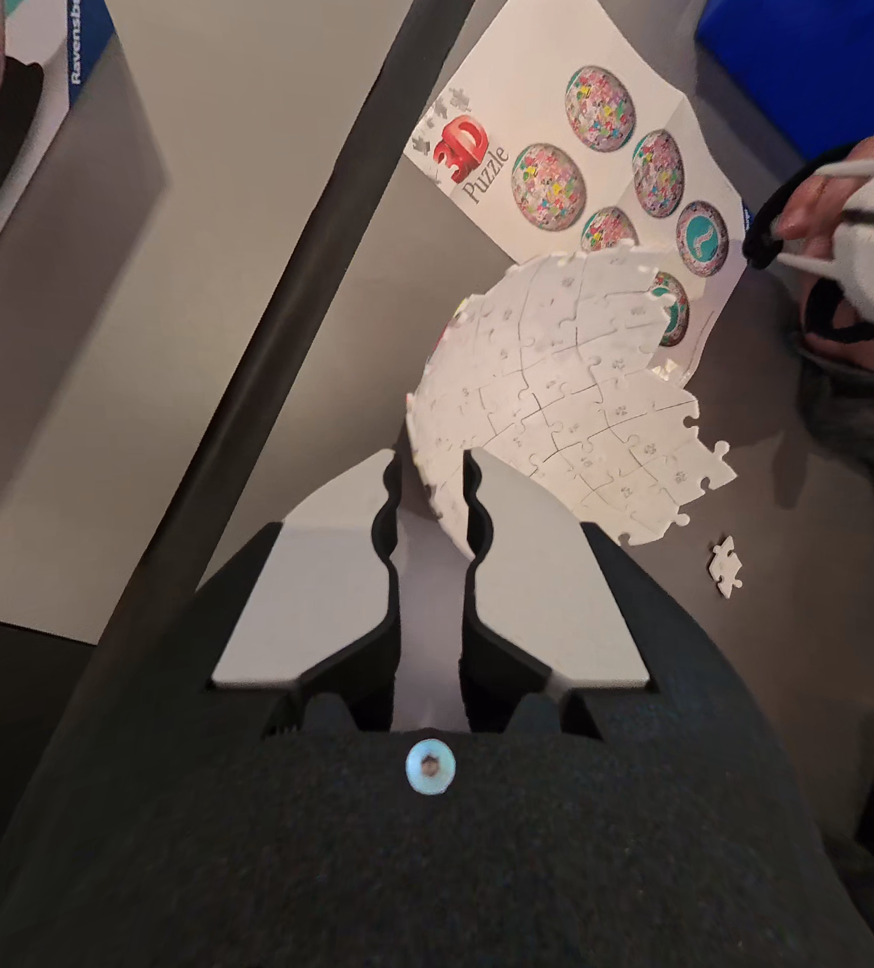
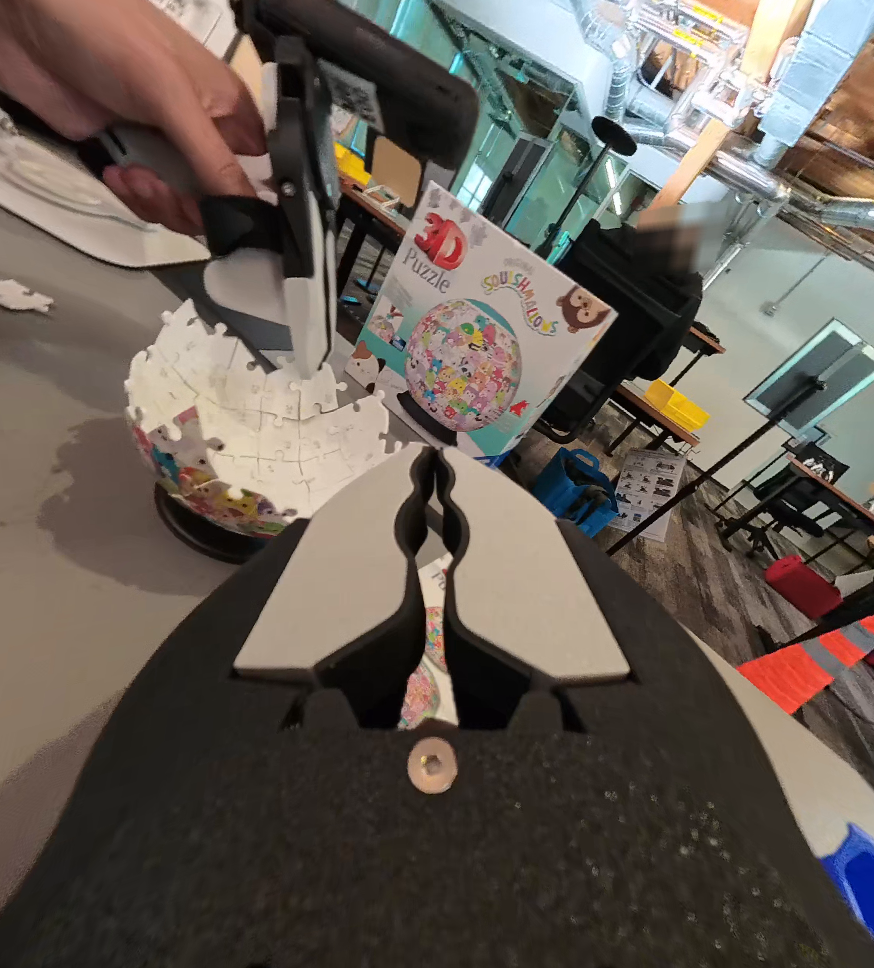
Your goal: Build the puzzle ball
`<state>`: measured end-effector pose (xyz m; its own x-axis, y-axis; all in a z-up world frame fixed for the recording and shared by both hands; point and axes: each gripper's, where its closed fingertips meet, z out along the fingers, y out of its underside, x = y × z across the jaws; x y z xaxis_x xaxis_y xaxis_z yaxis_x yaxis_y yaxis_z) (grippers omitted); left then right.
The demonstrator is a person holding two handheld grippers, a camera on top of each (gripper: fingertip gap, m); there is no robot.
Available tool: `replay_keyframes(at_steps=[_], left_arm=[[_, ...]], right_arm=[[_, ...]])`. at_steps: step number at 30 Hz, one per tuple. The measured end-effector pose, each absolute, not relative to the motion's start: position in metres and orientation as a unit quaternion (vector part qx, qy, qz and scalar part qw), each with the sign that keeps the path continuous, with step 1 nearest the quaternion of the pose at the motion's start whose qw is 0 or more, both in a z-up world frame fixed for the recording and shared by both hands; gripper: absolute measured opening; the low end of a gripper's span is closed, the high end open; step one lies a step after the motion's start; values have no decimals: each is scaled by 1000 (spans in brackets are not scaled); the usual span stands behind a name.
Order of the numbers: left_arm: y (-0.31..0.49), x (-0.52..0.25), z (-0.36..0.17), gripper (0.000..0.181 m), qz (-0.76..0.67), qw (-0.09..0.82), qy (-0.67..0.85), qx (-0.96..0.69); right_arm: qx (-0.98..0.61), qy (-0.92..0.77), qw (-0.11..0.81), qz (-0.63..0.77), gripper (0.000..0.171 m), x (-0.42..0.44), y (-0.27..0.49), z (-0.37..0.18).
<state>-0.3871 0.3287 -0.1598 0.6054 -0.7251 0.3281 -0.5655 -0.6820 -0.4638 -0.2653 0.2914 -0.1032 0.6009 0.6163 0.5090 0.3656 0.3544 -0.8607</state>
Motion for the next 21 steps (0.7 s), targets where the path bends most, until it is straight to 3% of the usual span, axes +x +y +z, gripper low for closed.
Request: replay_keyframes(at_steps=[4,9,21], left_arm=[[331,-388,-166,20,-223,153,370,-889],[333,-380,-167,3,-211,157,377,-888],[336,-387,-159,2,-159,172,380,-895]], right_arm=[[-543,-468,694,72,0,-276,285,-107],[-537,-478,691,72,0,-280,282,-109],[-541,-477,688,86,0,-281,281,-110]])
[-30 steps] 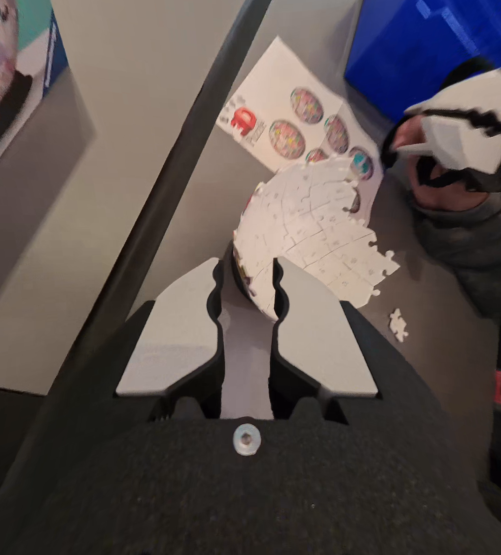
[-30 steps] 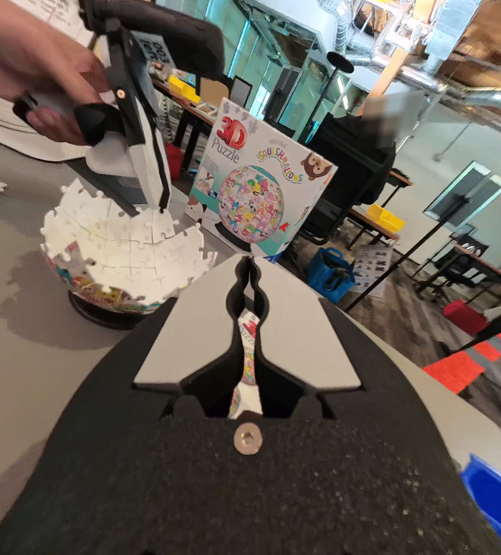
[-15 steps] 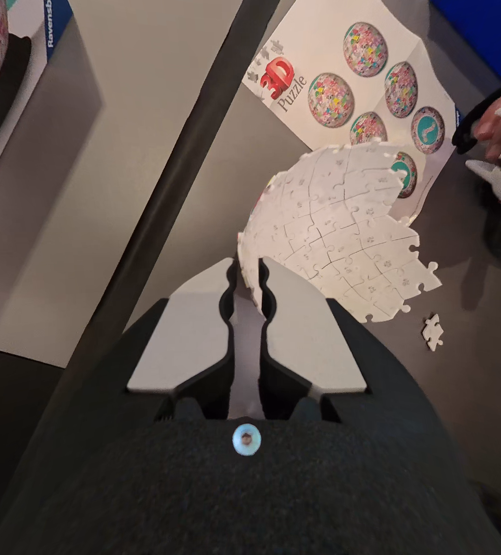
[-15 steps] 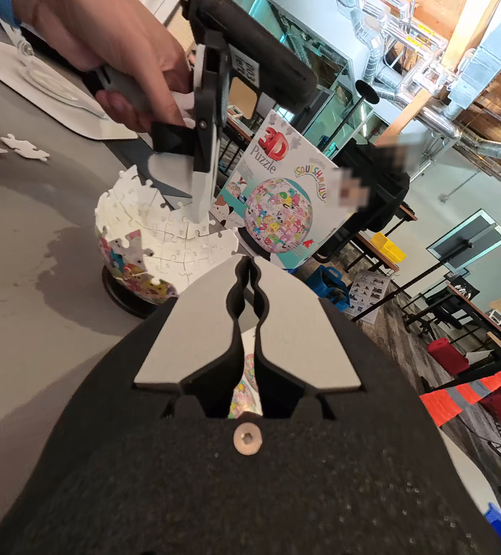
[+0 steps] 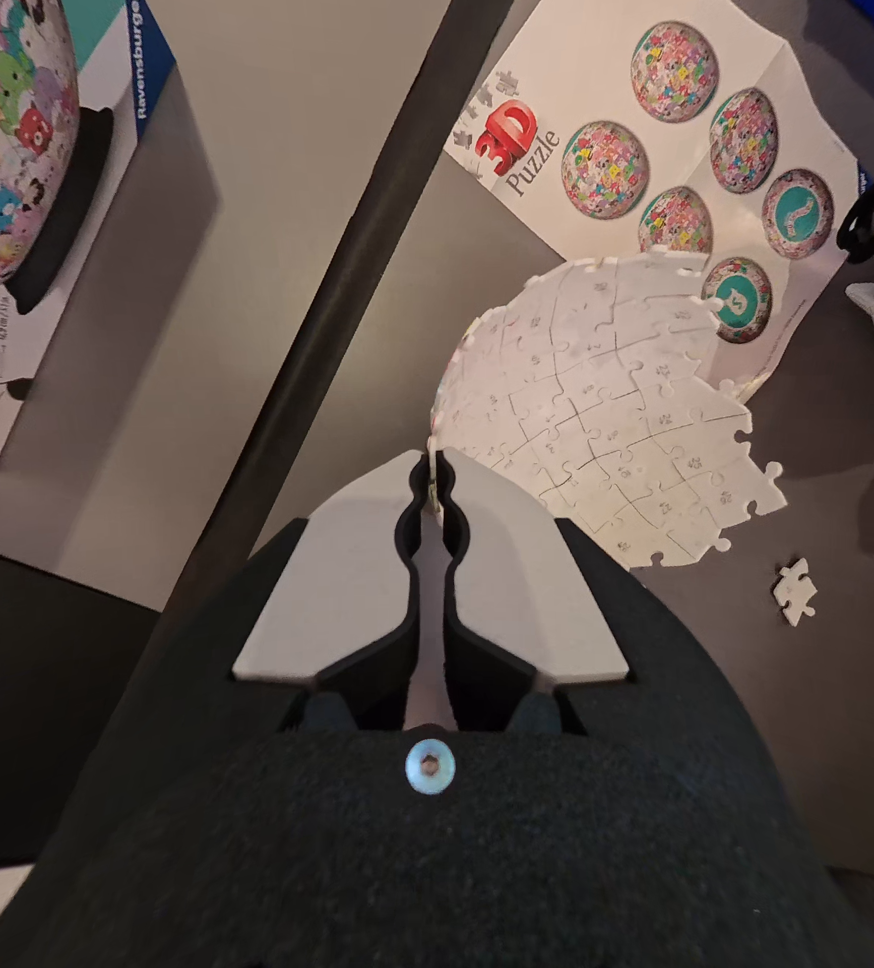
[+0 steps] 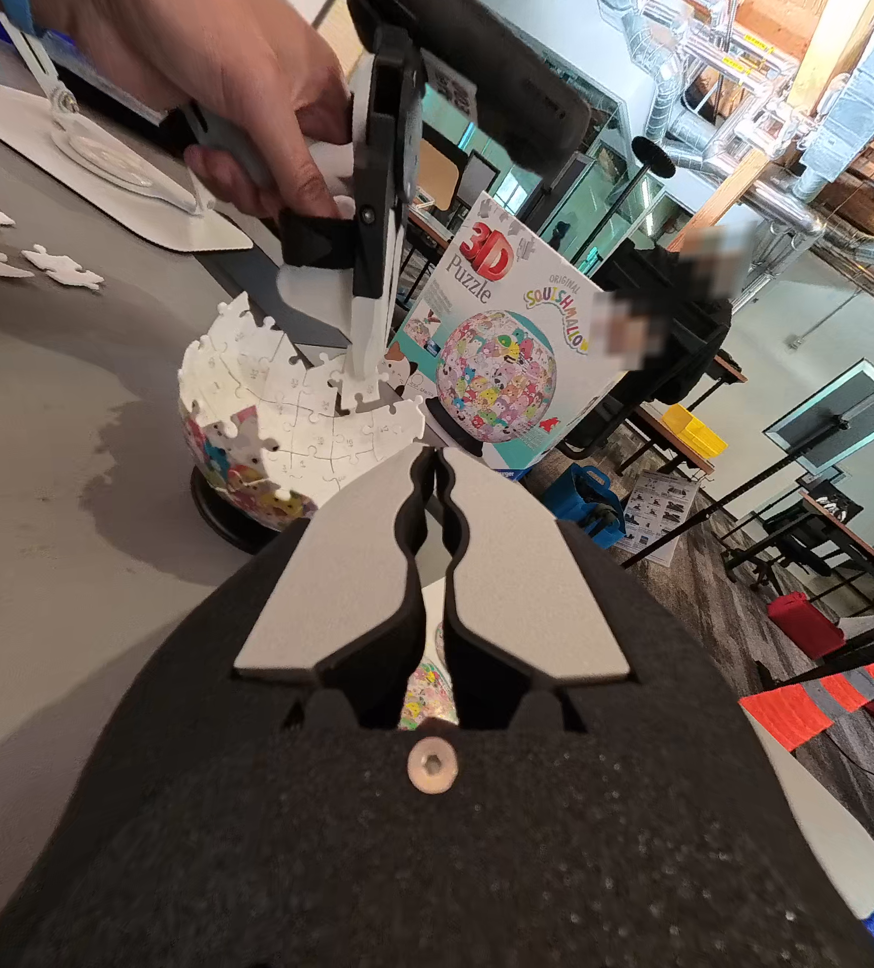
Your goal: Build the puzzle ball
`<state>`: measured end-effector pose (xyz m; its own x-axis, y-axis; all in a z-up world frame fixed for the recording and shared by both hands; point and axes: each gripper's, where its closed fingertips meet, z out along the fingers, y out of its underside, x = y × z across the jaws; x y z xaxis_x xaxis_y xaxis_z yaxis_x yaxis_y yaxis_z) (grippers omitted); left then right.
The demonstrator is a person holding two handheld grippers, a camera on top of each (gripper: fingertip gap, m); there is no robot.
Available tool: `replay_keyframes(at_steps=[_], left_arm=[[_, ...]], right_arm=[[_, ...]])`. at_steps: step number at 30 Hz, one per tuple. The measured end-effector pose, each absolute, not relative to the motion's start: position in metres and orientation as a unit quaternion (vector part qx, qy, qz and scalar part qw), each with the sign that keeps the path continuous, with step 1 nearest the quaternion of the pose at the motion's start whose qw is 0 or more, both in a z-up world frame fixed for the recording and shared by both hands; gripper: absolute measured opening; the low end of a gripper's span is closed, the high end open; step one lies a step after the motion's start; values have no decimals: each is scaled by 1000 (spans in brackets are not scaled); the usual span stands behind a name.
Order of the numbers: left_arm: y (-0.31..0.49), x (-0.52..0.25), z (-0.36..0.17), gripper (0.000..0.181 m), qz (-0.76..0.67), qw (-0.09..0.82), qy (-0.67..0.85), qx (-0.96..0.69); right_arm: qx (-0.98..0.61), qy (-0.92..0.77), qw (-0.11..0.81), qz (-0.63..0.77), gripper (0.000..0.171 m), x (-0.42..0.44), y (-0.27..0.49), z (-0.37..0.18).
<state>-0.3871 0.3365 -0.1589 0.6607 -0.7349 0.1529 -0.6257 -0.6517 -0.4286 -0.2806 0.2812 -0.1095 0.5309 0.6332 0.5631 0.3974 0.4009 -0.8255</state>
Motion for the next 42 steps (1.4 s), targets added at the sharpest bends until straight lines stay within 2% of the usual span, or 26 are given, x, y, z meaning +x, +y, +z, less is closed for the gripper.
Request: replay_keyframes(at_steps=[13,42], left_arm=[[335,-388,-165,2,-52,151,392,-906],[344,-395,-165,2,-11,155,372,-915]], right_arm=[[-539,-484,684,86,0,-283,279,-112],[-533,-502,675,88,0,-289,275,-117]])
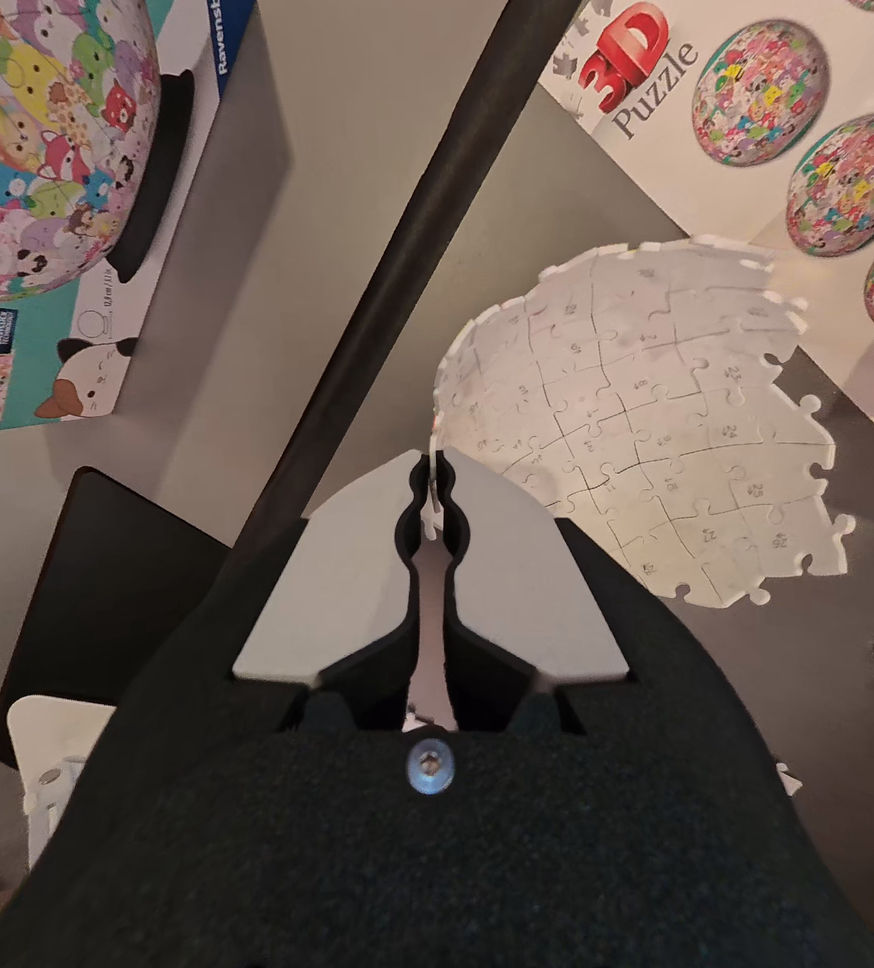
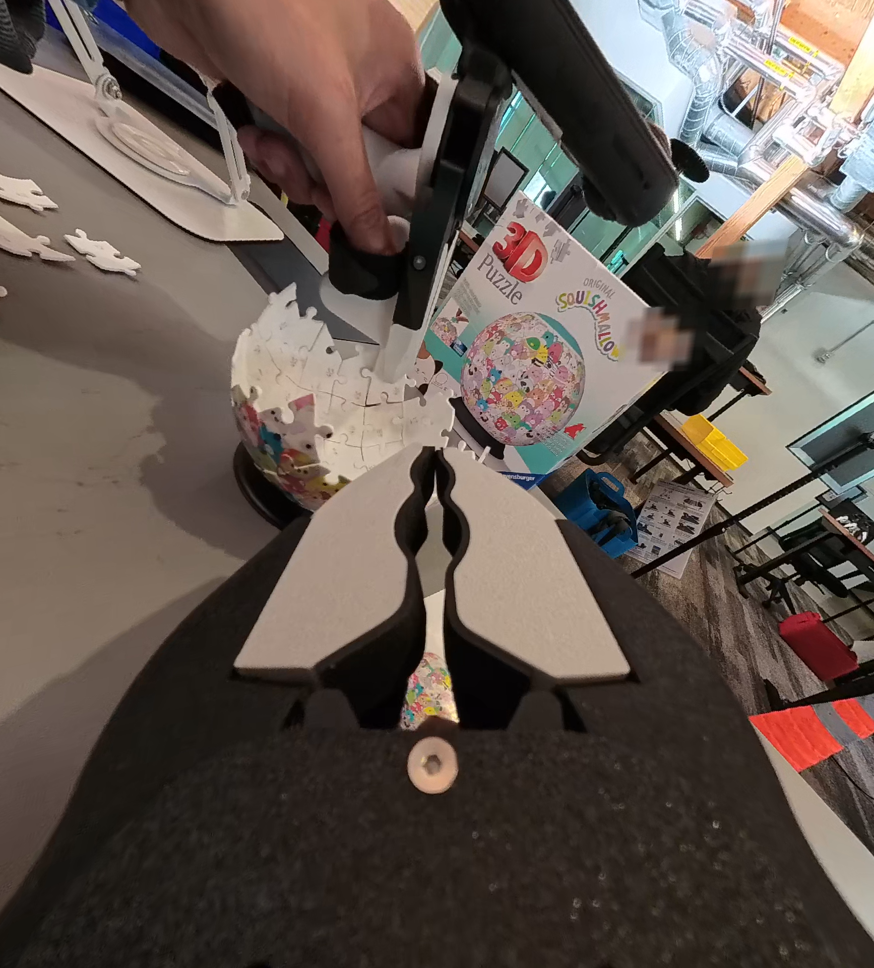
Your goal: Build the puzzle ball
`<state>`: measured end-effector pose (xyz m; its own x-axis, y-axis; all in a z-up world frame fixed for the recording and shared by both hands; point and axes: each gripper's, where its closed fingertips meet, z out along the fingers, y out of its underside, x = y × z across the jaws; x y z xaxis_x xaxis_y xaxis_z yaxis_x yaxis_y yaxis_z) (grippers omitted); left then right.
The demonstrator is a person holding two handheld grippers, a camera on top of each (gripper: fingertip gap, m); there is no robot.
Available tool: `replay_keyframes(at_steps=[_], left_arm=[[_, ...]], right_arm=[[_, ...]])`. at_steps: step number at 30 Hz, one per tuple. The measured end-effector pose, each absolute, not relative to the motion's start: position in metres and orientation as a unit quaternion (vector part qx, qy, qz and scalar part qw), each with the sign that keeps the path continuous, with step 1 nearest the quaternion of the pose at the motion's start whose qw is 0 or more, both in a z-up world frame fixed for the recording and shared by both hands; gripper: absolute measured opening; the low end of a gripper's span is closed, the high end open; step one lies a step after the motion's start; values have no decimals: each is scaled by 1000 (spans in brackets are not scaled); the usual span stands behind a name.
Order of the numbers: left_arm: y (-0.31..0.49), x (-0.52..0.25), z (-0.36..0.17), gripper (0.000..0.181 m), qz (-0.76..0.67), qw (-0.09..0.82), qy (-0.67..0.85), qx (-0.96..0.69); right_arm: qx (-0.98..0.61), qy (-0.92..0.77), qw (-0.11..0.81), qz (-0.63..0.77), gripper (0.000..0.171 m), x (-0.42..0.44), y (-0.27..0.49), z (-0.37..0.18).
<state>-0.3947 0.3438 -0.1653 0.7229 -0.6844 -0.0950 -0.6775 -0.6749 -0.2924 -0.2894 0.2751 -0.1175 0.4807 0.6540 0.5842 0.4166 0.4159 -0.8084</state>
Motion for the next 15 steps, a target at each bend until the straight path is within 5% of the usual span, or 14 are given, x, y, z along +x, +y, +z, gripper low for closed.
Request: replay_keyframes(at_steps=[15], left_arm=[[352,-401,-165,5,-7,167,352,-921]], right_arm=[[-531,-509,672,89,0,-292,273,-120]])
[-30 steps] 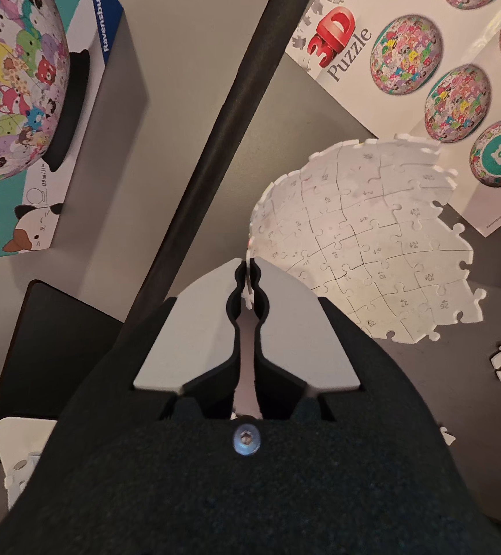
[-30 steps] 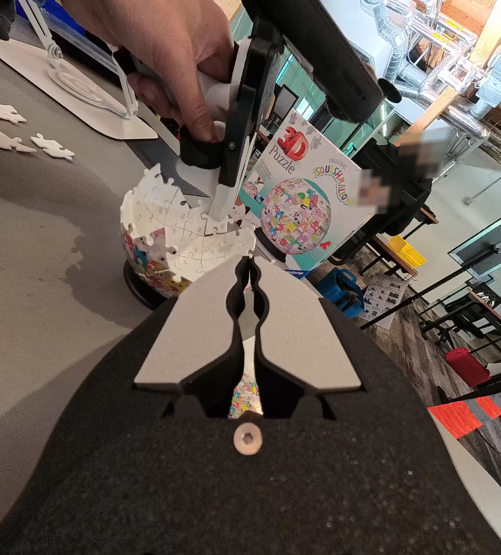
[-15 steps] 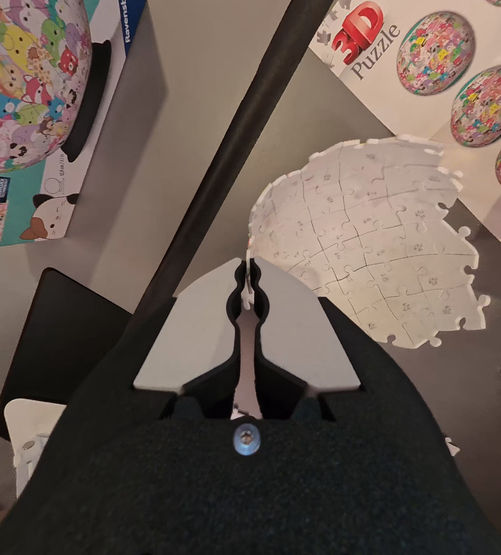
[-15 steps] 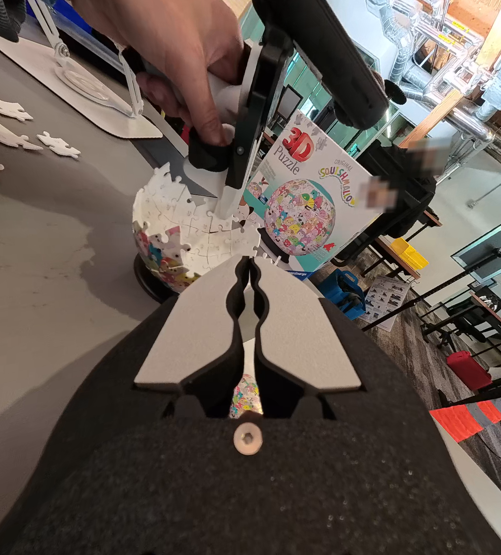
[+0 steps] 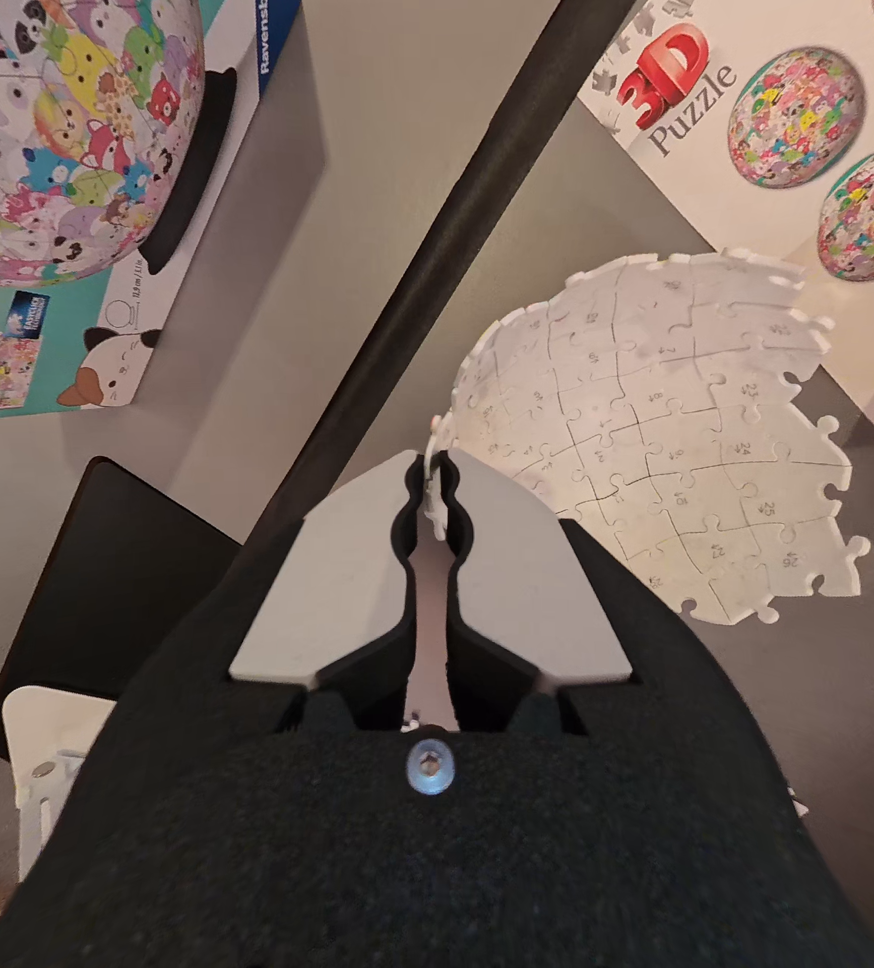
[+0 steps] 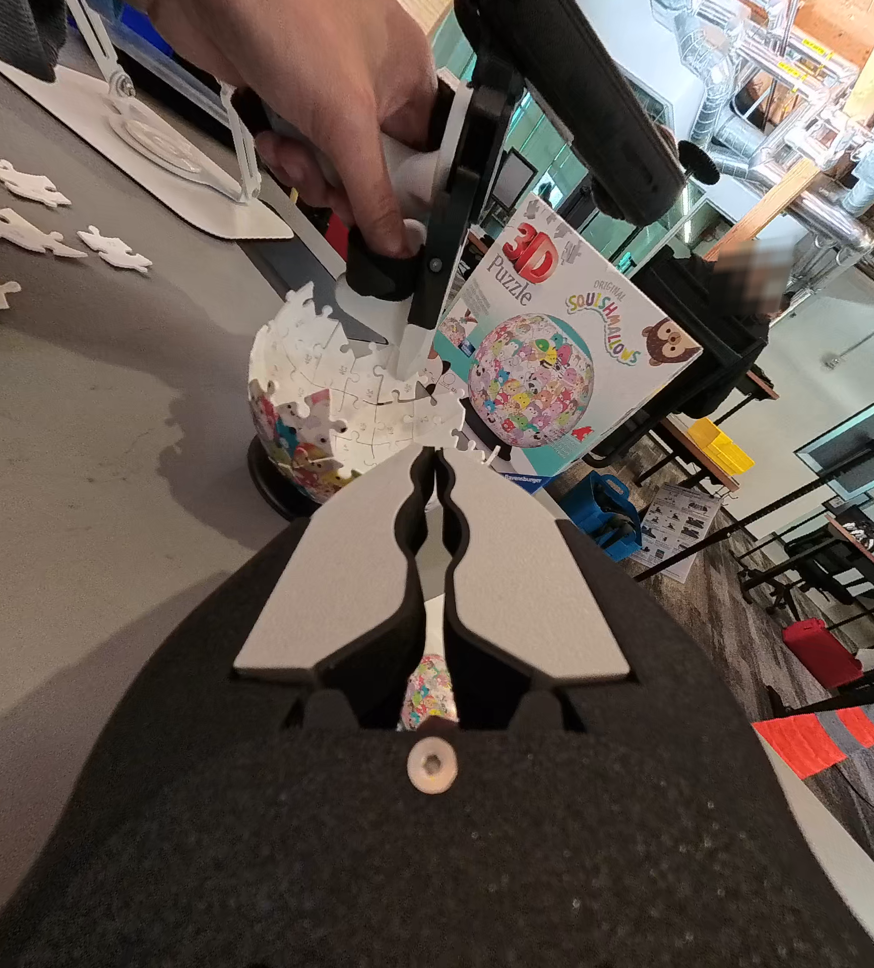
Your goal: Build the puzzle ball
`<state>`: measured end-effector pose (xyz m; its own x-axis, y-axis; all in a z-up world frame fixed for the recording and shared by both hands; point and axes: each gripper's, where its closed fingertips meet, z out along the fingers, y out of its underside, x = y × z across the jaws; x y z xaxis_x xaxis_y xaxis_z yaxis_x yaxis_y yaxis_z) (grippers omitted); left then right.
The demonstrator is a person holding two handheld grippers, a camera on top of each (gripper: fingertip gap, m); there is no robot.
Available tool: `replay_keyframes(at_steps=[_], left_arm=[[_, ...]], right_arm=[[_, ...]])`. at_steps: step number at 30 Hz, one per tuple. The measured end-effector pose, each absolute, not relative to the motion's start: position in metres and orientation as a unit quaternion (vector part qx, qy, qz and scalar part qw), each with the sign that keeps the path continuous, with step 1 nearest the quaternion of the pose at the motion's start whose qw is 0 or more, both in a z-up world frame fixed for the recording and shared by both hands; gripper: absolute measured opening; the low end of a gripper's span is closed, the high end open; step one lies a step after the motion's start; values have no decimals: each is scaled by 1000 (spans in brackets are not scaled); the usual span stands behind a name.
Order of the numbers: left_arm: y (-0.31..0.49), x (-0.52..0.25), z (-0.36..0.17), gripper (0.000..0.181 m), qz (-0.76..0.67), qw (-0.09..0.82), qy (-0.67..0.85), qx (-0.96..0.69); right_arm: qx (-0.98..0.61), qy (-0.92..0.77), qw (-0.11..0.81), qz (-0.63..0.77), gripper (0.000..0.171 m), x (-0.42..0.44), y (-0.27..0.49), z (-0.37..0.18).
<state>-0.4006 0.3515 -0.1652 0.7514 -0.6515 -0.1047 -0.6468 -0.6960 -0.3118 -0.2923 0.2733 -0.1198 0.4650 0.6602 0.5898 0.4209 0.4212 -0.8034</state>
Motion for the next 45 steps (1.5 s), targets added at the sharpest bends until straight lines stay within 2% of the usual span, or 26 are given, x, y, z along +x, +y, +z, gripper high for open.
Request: replay_keyframes(at_steps=[33,45], left_arm=[[356,-401,-162,9,11,185,369,-911],[347,-389,-126,11,-64,234,365,-899]], right_arm=[[-528,-514,670,91,0,-294,271,-121],[-532,-497,677,105,0,-290,274,-116]])
